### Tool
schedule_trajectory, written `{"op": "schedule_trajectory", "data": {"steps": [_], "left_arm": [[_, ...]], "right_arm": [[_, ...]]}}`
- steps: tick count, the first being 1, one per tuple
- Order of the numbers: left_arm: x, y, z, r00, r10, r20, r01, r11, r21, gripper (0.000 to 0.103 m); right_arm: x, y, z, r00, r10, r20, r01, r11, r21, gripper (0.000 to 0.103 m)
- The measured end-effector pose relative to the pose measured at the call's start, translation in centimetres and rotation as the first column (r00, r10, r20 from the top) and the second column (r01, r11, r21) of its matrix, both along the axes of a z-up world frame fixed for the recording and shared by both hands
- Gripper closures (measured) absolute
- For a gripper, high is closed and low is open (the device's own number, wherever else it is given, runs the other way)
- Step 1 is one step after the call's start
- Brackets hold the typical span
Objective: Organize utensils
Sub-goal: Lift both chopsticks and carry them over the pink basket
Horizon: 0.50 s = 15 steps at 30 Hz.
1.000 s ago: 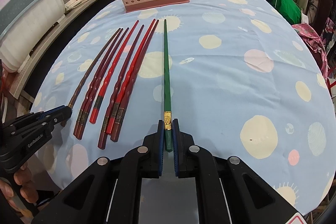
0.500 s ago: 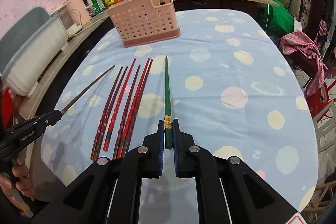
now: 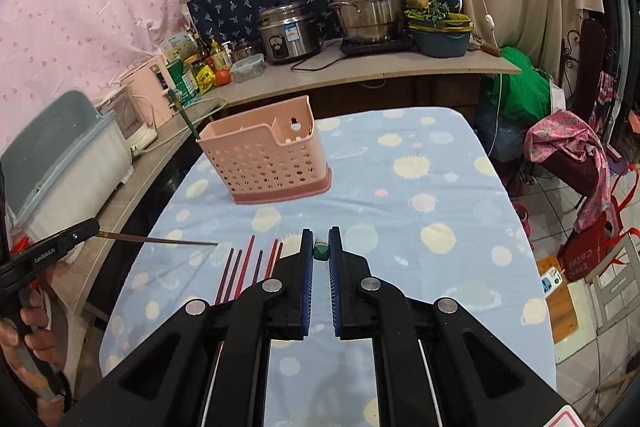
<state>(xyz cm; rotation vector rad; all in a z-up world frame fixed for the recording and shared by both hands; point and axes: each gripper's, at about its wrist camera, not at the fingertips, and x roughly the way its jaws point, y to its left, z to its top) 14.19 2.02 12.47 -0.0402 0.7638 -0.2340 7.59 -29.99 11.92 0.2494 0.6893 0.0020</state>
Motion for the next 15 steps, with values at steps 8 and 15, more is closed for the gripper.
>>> {"op": "schedule_trajectory", "data": {"steps": [8,15], "left_arm": [[4.6,-0.8,3.2,0.999,0.012,0.043,-0.012,1.0,-0.003,0.096],[7.5,-1.1,7.5,0.993,0.012,0.115,-0.007,0.999,-0.042,0.096]], "right_arm": [[4.1,-1.1,3.5,0.998,-0.01,0.068,0.01,1.0,-0.001,0.096],[7.4,-1.4,7.4,0.987,-0.006,0.159,0.004,1.0,0.013,0.096]]}}
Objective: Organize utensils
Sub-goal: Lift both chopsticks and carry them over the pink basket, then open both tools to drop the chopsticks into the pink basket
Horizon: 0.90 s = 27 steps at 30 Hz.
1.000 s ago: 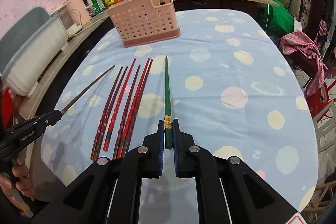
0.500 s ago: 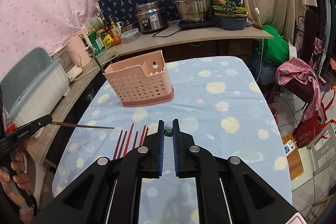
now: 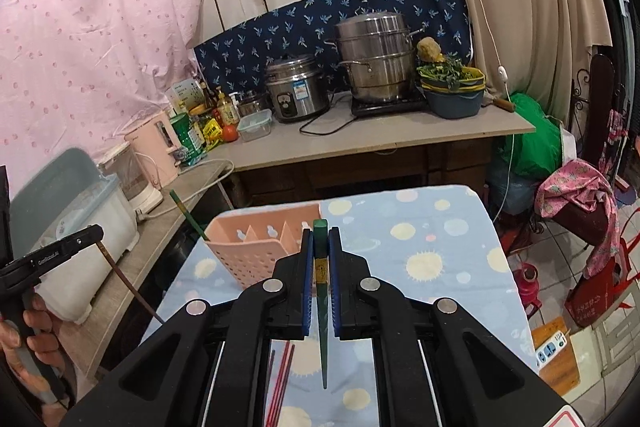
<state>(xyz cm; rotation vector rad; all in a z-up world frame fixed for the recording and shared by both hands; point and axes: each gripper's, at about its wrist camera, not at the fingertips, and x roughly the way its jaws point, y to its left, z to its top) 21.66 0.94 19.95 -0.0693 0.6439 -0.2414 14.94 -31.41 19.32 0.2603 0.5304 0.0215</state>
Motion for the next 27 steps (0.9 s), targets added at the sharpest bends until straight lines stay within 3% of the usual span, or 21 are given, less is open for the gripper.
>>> {"op": "schedule_trajectory", "data": {"steps": [9,15,21,27], "left_arm": [[2.9,-1.9,7.1,0.989,-0.01,0.148,0.018,0.999,-0.049,0.096],[6.0,-2.7,9.2,0.976,0.024,0.216,-0.01,0.998,-0.066,0.096],[9.2,-3.5,8.2,0.977,0.036,0.212,-0.022,0.998,-0.066,0.096],[11.0,-4.5,4.5,0.985,0.031,0.167,-0.027,0.999,-0.027,0.096]], "right_arm": [[4.2,1.0,6.0,0.984,0.024,0.177,-0.028,0.999,0.021,0.096],[8.0,2.1,8.4,0.969,0.025,0.246,-0.031,0.999,0.02,0.096],[11.6,2.7,7.3,0.972,0.03,0.232,-0.04,0.999,0.037,0.096],[14.2,2.9,3.0,0.989,0.054,0.138,-0.064,0.995,0.07,0.096]]}}
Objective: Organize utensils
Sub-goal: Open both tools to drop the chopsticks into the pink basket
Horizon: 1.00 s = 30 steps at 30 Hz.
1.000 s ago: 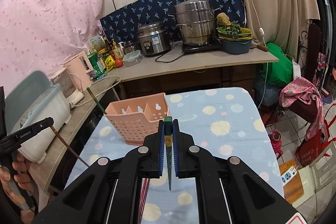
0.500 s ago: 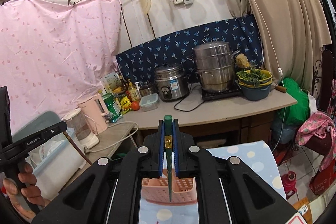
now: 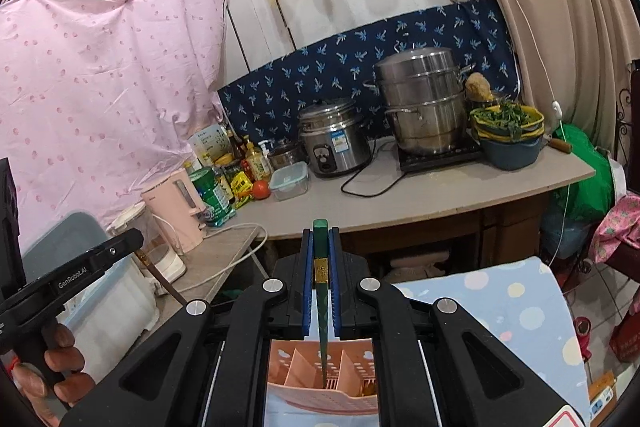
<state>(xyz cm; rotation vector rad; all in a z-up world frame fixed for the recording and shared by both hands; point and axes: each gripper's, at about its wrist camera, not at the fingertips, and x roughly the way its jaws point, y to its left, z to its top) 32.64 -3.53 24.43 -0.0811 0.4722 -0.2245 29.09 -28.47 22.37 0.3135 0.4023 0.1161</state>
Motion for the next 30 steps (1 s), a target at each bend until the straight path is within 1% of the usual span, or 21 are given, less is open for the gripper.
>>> {"op": "schedule_trajectory", "data": {"steps": [4,8,10,12,13,14,15,17,20,30], "left_arm": [[0.9,-0.4,-2.4,0.999,0.004,-0.043,-0.003,1.0,0.019,0.096],[1.5,-0.4,-3.8,0.998,0.005,-0.07,-0.004,1.0,0.012,0.096],[1.6,-0.4,-4.2,0.997,0.002,-0.072,-0.001,1.0,0.01,0.096],[1.4,-0.5,-4.2,0.998,0.006,-0.064,-0.005,1.0,0.013,0.095],[1.3,-0.5,-4.2,0.998,-0.001,-0.065,0.001,1.0,0.009,0.093],[1.2,-0.5,-4.2,0.998,-0.001,-0.067,0.002,1.0,0.007,0.088],[1.2,-0.5,-4.1,0.998,0.0,-0.066,0.0,1.0,0.008,0.086],[0.9,-0.4,-4.0,0.998,0.008,-0.063,-0.008,1.0,0.01,0.075],[0.3,-0.2,-3.9,0.998,0.013,-0.057,-0.012,1.0,0.019,0.071],[-3.6,0.0,-3.6,0.999,0.025,-0.032,-0.023,0.998,0.066,0.069]], "right_arm": [[0.9,0.6,-2.8,0.998,0.007,-0.058,-0.008,1.0,-0.015,0.096],[1.6,0.9,-4.7,0.995,0.018,-0.095,-0.019,1.0,-0.011,0.096],[1.6,0.9,-5.1,0.995,0.014,-0.102,-0.015,1.0,-0.012,0.088],[1.4,0.8,-5.3,0.995,0.008,-0.101,-0.009,1.0,-0.007,0.067],[1.2,0.7,-5.3,0.995,0.003,-0.097,-0.003,1.0,-0.005,0.064],[0.9,0.7,-5.1,0.996,-0.003,-0.09,0.002,1.0,-0.005,0.063],[0.8,0.7,-5.1,0.996,-0.004,-0.088,0.004,1.0,-0.007,0.063],[0.4,0.6,-4.8,0.996,-0.006,-0.084,0.005,1.0,-0.006,0.063],[-0.4,0.4,-4.5,0.997,-0.007,-0.077,0.006,1.0,-0.008,0.063],[-4.8,1.1,-5.0,0.996,0.006,-0.091,-0.009,1.0,-0.027,0.063]]}}
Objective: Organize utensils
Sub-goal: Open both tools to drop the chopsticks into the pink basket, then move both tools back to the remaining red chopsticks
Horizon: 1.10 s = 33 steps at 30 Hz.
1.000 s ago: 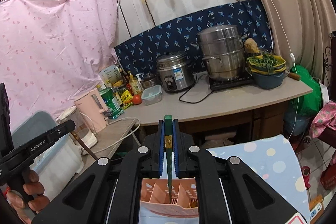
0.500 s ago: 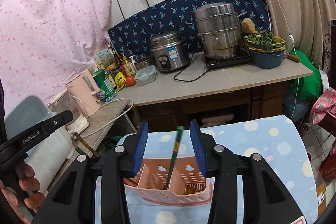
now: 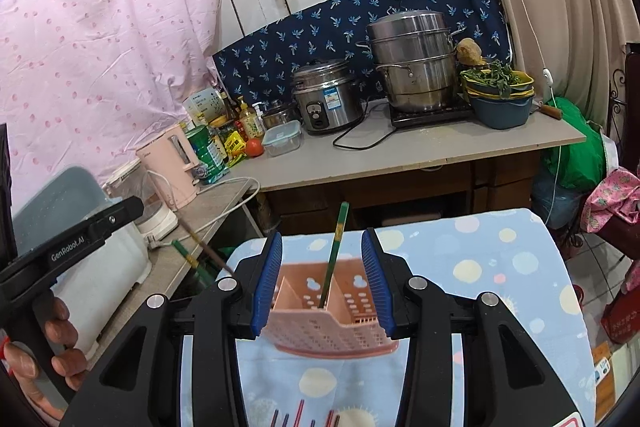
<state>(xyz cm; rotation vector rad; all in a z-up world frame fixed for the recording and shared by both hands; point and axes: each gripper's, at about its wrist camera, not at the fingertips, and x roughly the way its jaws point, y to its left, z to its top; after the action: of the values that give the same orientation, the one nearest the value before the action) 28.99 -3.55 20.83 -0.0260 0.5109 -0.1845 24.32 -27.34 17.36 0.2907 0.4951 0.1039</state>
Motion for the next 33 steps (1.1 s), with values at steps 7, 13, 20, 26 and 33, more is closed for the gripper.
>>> {"op": "schedule_trajectory", "data": {"steps": [7,13,20,26,33], "left_arm": [[-3.5,0.3,-0.8,1.0,0.007,-0.008,-0.006,1.0,0.018,0.069],[-6.4,0.5,-2.2,1.0,0.004,-0.025,-0.004,1.0,0.029,0.069],[-9.3,1.1,-4.7,0.997,0.01,-0.072,-0.007,0.999,0.045,0.069],[-11.5,1.5,-7.3,0.992,0.009,-0.122,0.0,0.998,0.067,0.069],[-13.9,2.0,-11.3,0.98,0.002,-0.201,0.017,0.996,0.092,0.069]], "right_arm": [[-4.2,1.5,-1.1,1.0,0.018,-0.019,-0.019,0.998,-0.054,0.063],[-7.8,2.9,-2.5,0.998,0.033,-0.045,-0.038,0.994,-0.101,0.062],[-11.4,4.3,-5.1,0.994,0.051,-0.1,-0.064,0.99,-0.127,0.062],[-14.0,4.9,-8.3,0.983,0.06,-0.172,-0.081,0.99,-0.115,0.062],[-16.3,5.4,-12.3,0.961,0.063,-0.269,-0.092,0.991,-0.1,0.062]]}}
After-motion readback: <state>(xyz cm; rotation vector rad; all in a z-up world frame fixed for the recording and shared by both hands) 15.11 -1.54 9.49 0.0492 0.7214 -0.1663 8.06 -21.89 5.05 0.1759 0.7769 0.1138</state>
